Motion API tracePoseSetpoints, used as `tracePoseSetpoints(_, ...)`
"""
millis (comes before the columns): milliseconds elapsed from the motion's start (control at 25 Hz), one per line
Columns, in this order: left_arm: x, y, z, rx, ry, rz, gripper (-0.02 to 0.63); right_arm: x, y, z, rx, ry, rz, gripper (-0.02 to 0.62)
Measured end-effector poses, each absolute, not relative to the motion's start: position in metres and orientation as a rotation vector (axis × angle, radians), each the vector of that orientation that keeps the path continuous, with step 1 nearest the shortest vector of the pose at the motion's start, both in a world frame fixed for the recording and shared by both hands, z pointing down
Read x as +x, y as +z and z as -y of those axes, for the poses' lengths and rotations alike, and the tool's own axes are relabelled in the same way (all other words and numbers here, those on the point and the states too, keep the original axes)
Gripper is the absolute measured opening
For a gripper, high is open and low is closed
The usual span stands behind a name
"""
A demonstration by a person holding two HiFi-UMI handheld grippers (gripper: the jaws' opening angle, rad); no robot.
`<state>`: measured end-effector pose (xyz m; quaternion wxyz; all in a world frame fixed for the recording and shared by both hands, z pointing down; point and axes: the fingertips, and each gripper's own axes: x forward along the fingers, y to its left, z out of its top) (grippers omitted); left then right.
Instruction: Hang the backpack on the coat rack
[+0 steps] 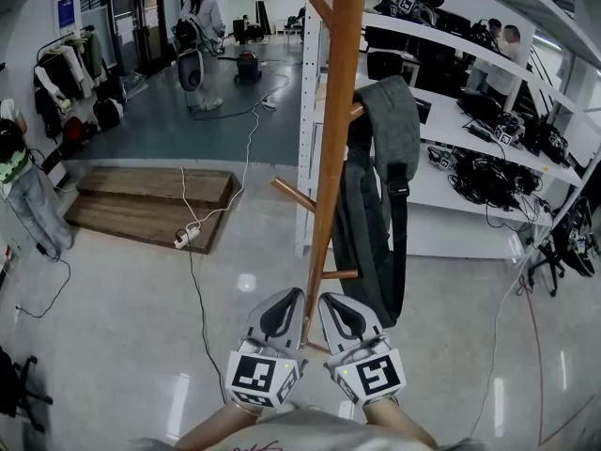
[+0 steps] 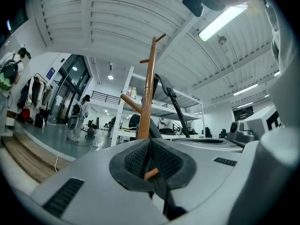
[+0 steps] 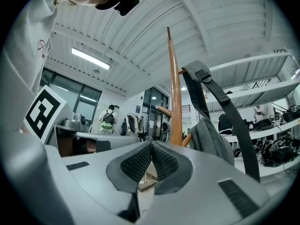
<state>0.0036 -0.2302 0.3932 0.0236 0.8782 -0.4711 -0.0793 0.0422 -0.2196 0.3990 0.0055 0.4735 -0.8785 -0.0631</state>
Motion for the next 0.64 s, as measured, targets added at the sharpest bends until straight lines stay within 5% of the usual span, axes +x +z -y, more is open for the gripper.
tracePoseSetpoints(640, 0.0072, 0.3967, 0.2364, 2.715, -0.255, 1.440, 0.021, 0.0378, 0.3979, 0.2198, 1.449, -0.196, 2.766, 0.020)
